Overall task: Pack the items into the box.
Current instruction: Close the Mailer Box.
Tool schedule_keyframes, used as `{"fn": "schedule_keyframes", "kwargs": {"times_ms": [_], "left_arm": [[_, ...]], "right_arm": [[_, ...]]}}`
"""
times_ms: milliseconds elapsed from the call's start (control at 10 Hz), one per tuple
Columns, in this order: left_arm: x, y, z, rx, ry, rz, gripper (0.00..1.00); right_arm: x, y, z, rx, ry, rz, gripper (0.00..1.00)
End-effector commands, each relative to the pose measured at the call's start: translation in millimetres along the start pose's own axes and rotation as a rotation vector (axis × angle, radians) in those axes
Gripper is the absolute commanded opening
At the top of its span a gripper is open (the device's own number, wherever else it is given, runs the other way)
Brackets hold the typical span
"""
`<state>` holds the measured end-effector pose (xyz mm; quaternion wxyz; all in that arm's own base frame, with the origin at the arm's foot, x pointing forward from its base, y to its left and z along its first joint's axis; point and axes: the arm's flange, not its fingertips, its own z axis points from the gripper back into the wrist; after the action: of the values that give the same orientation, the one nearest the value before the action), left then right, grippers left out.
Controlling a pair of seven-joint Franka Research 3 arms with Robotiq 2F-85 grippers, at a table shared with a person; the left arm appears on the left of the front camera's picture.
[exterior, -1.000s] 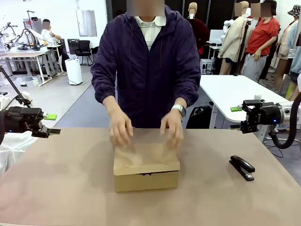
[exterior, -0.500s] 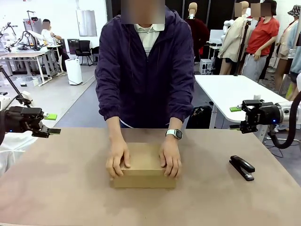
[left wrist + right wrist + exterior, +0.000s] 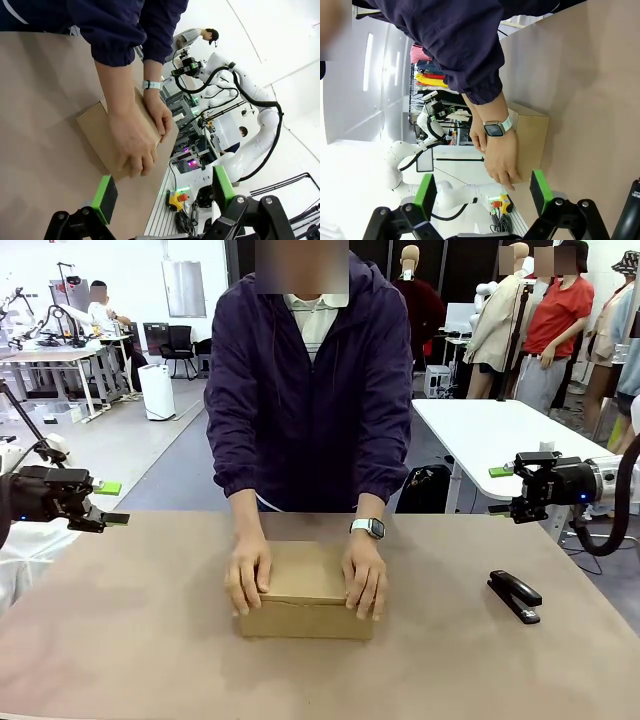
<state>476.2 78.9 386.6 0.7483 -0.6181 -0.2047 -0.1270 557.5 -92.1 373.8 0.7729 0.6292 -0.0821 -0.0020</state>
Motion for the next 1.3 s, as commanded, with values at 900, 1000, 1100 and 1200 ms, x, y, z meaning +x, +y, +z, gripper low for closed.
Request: {"fn": "schedule_keyframes", "kwargs": {"times_ms": [900, 1000, 1100, 1200], "left_arm": [[1.1, 0.5, -0.6, -0.003, -0.017, -0.021, 1.00], [1.1, 0.5, -0.6, -0.003, -0.017, -0.021, 1.00], [1.1, 0.5, -0.6, -0.003, -0.017, -0.021, 1.00], [1.1, 0.5, -0.6, -0.003, -0.017, -0.021, 1.00]], "right_arm": [[-4.9, 0.3, -1.2, 0.002, 0.004, 0.024, 1.00], [-4.9, 0.3, -1.2, 0.002, 0.004, 0.024, 1.00], [-4.9, 0.3, -1.2, 0.002, 0.004, 0.024, 1.00], [-4.9, 0.3, -1.2, 0.002, 0.004, 0.024, 1.00]]}}
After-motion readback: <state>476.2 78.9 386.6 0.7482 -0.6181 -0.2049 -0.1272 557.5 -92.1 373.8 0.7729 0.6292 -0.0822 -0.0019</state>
